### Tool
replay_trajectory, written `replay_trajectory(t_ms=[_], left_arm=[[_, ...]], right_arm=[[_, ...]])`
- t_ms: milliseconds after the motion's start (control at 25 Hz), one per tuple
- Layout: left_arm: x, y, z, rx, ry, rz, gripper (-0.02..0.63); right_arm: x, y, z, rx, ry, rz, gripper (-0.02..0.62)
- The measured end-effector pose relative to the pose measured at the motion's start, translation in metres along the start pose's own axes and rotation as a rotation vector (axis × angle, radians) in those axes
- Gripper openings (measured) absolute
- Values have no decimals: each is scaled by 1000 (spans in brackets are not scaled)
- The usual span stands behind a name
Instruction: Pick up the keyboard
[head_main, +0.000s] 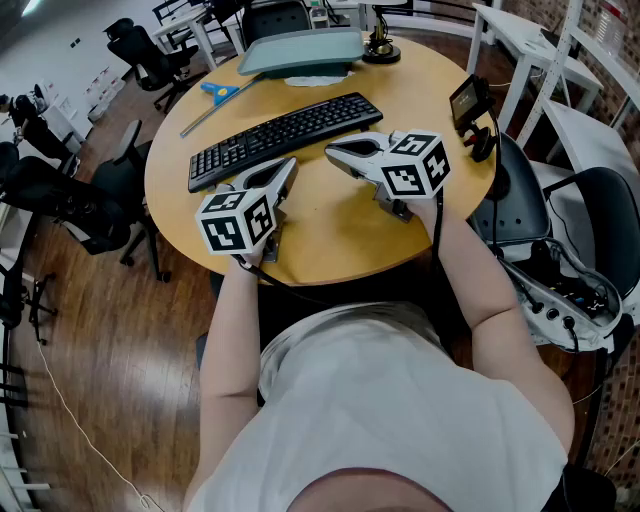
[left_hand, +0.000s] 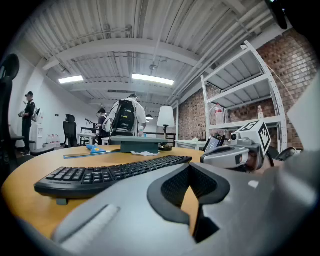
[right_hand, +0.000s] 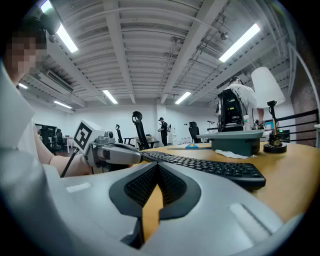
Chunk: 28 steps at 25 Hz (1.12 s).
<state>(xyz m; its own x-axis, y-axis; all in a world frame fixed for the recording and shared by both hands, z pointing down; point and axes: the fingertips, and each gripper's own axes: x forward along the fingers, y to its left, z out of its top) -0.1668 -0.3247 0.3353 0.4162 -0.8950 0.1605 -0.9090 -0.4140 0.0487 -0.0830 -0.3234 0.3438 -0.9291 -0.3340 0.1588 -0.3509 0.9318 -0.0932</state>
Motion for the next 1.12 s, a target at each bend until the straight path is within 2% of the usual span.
replay_trajectory(t_ms=[160, 200, 240, 280, 360, 440, 520, 600, 680, 800, 960, 1120], left_arm=[[6, 5, 5, 5, -13, 41, 2], [5, 8, 9, 43, -18, 67, 2], [2, 13, 14, 115, -23, 110, 2], [-2, 19, 21, 227, -25, 171, 2], [-7, 33, 31, 540, 6, 316, 2], [-2, 41, 27, 839, 111, 415, 19], [8, 46, 16, 1046, 245, 451, 112], [18, 52, 3, 1189, 366, 465, 171], [26, 60, -7, 1272, 443, 475, 181], [32, 68, -16, 1344, 511, 493, 184], [40, 74, -18, 1423, 552, 529, 180], [47, 79, -17, 1449, 581, 562, 179]], right_arm=[[-9, -7, 2, -3, -4, -21, 2], [-10, -9, 3, -4, -4, -26, 2], [-11, -9, 3, -4, -4, -28, 2], [-11, -9, 3, -4, -4, -28, 2], [-9, -9, 4, -4, -6, -25, 2], [-9, -9, 5, -3, -6, -25, 2], [-10, -9, 4, -2, -5, -26, 2], [-11, -9, 5, -3, -6, -28, 2], [-10, -9, 5, -2, -8, -27, 2], [-10, -8, 5, -1, -9, -26, 2], [-10, -9, 6, -3, -9, -27, 2], [-10, -9, 5, -3, -9, -28, 2]])
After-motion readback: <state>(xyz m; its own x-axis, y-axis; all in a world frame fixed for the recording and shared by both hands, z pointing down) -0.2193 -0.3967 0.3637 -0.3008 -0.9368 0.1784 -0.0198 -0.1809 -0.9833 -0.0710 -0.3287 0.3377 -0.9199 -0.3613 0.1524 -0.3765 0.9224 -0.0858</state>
